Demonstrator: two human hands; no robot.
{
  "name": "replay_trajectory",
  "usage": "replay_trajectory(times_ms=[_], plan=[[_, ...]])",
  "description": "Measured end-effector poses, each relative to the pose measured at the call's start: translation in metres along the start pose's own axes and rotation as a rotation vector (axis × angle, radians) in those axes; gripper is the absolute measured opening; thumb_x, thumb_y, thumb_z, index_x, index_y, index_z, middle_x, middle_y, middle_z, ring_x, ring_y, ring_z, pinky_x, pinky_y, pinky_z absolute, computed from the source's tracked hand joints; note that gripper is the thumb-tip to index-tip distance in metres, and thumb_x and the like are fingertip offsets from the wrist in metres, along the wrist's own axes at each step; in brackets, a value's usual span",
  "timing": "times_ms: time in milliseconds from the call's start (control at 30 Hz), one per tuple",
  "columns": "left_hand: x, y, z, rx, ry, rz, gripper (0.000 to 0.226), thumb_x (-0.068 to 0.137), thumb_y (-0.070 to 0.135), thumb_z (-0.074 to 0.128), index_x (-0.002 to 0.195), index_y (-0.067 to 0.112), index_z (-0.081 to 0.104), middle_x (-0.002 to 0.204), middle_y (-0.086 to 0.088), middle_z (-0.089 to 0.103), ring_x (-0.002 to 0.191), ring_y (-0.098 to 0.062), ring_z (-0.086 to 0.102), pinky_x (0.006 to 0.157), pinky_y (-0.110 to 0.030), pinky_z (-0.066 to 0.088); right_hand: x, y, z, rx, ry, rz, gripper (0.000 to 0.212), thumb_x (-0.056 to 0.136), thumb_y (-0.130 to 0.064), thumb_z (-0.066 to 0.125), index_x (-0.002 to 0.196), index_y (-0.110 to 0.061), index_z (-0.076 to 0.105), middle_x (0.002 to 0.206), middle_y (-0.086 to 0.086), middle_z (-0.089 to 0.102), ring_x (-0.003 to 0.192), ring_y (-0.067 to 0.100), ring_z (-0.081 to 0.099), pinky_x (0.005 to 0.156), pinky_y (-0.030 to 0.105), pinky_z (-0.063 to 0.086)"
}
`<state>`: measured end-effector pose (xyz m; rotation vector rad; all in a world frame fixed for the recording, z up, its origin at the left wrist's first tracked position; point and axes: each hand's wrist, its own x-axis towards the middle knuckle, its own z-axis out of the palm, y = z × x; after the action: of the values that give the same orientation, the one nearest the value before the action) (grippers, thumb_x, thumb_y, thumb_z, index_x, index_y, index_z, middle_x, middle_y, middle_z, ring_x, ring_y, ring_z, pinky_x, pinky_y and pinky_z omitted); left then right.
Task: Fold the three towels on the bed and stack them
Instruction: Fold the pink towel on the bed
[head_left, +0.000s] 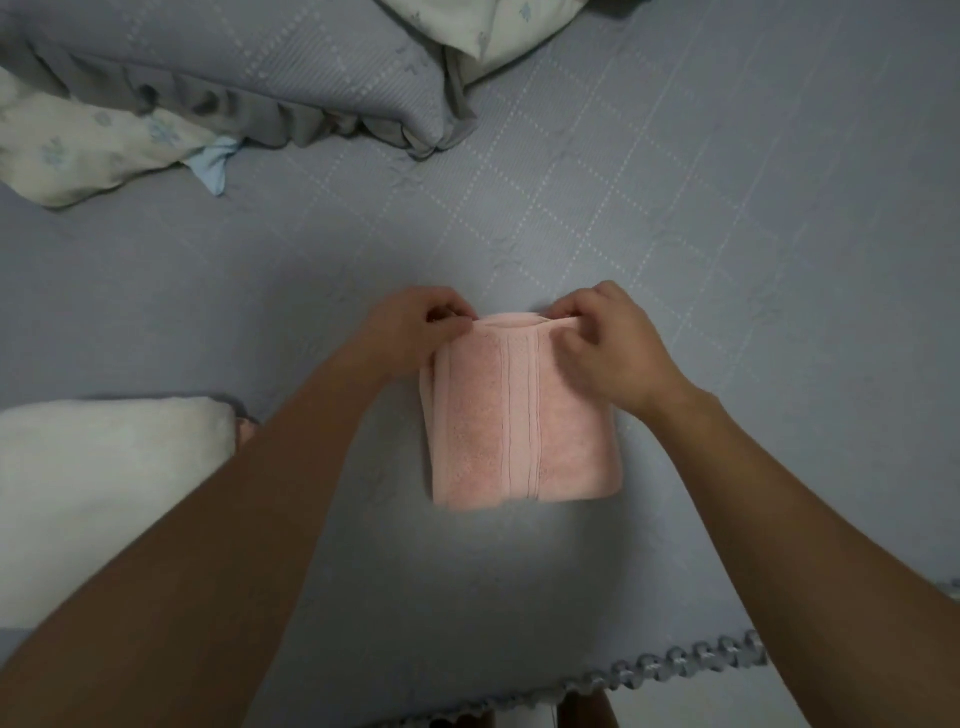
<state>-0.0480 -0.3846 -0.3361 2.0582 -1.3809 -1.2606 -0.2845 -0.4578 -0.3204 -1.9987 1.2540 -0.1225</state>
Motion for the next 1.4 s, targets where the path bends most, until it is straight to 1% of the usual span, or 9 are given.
replay_trajectory(times_ms=[100,233,433,600,800,967,1067,1200,1400], plan=[[-0.014,-0.004,0.004,0.02,0.054,-0.023,0.007,0.09,0.027,0.062,0.086,0.028,0.068,0.07,0.019,0.06,0.065,0.004,0.054,0.057,-0.013,0.037,-0.006,-0.001,0.003,0.159,0.084,0.015,0.019,0.081,-0.025,0.062,0.095,-0.038,0.065,0.099,-0.014,0.056,0.092,-0.007,0.053,0.079,0.004,0.035],[-0.026,-0.018,0.035,0.002,0.119,-0.18,0.018,0.093,0.025,0.058,0.08,0.016,0.066,0.065,0.007,0.057,0.061,-0.012,0.056,0.049,-0.014,0.038,-0.01,0.008,0.026,0.085,0.005,0.213,0.016,0.088,-0.028,0.066,0.103,-0.027,0.067,0.108,-0.001,0.059,0.093,0.01,0.056,0.083,0.02,0.038],[-0.032,-0.011,0.045,-0.353,0.389,-0.164,0.022,0.09,0.026,0.065,0.111,0.018,0.062,0.098,0.004,0.057,0.072,-0.001,0.05,0.065,-0.004,0.038,-0.008,0.006,0.023,0.236,0.122,0.336,0.015,0.085,-0.034,0.061,0.099,-0.034,0.057,0.094,-0.023,0.06,0.082,-0.007,0.057,0.068,0.012,0.039],[-0.067,-0.02,0.048,-0.436,0.252,-0.168,0.009,0.092,0.022,0.063,0.099,0.026,0.066,0.085,0.015,0.062,0.071,0.011,0.056,0.064,-0.005,0.042,-0.041,0.011,0.026,0.356,0.073,0.465,0.013,0.087,-0.043,0.062,0.094,-0.033,0.059,0.09,-0.018,0.064,0.086,0.004,0.062,0.064,0.021,0.043],[-0.07,-0.03,0.058,-0.357,0.278,-0.352,0.005,0.089,0.026,0.065,0.091,0.024,0.068,0.075,0.008,0.064,0.07,-0.011,0.058,0.059,-0.023,0.043,-0.047,0.011,0.038,0.263,0.16,0.423,0.011,0.085,-0.041,0.061,0.088,-0.03,0.062,0.08,-0.014,0.065,0.071,-0.003,0.059,0.064,0.024,0.044],[-0.075,0.0,0.072,-0.223,0.607,-0.174,0.031,0.089,0.022,0.059,0.12,0.02,0.059,0.115,-0.004,0.054,0.089,-0.021,0.058,0.084,-0.023,0.044,-0.044,-0.011,0.047,0.079,0.33,0.4,0.045,0.089,-0.025,0.057,0.132,-0.011,0.05,0.129,0.012,0.053,0.117,0.028,0.051,0.102,0.038,0.04],[-0.089,0.005,0.078,-0.3,0.604,-0.325,0.048,0.087,0.041,0.062,0.129,0.02,0.048,0.113,-0.003,0.055,0.091,-0.021,0.059,0.083,-0.031,0.046,-0.059,-0.023,0.047,-0.084,0.296,0.21,0.06,0.088,-0.024,0.056,0.145,-0.011,0.039,0.151,0.015,0.037,0.139,0.031,0.034,0.115,0.043,0.025],[-0.101,0.0,0.088,-0.348,0.427,-0.504,0.024,0.088,0.039,0.062,0.101,0.019,0.058,0.077,0.015,0.056,0.079,-0.009,0.062,0.056,-0.02,0.036,-0.074,-0.011,0.044,-0.261,0.063,0.075,0.069,0.092,-0.026,0.051,0.154,-0.013,0.023,0.163,0.014,0.015,0.149,0.033,0.015,0.12,0.045,0.016],[-0.09,0.0,0.085,-0.307,0.6,-0.349,0.007,0.092,0.031,0.059,0.098,0.027,0.06,0.083,0.013,0.063,0.071,-0.001,0.056,0.065,-0.027,0.045,-0.075,0.007,0.035,-0.153,-0.001,0.155,0.064,0.096,-0.029,0.046,0.154,-0.016,0.022,0.163,0.008,0.016,0.146,0.029,0.025,0.114,0.044,0.031]])
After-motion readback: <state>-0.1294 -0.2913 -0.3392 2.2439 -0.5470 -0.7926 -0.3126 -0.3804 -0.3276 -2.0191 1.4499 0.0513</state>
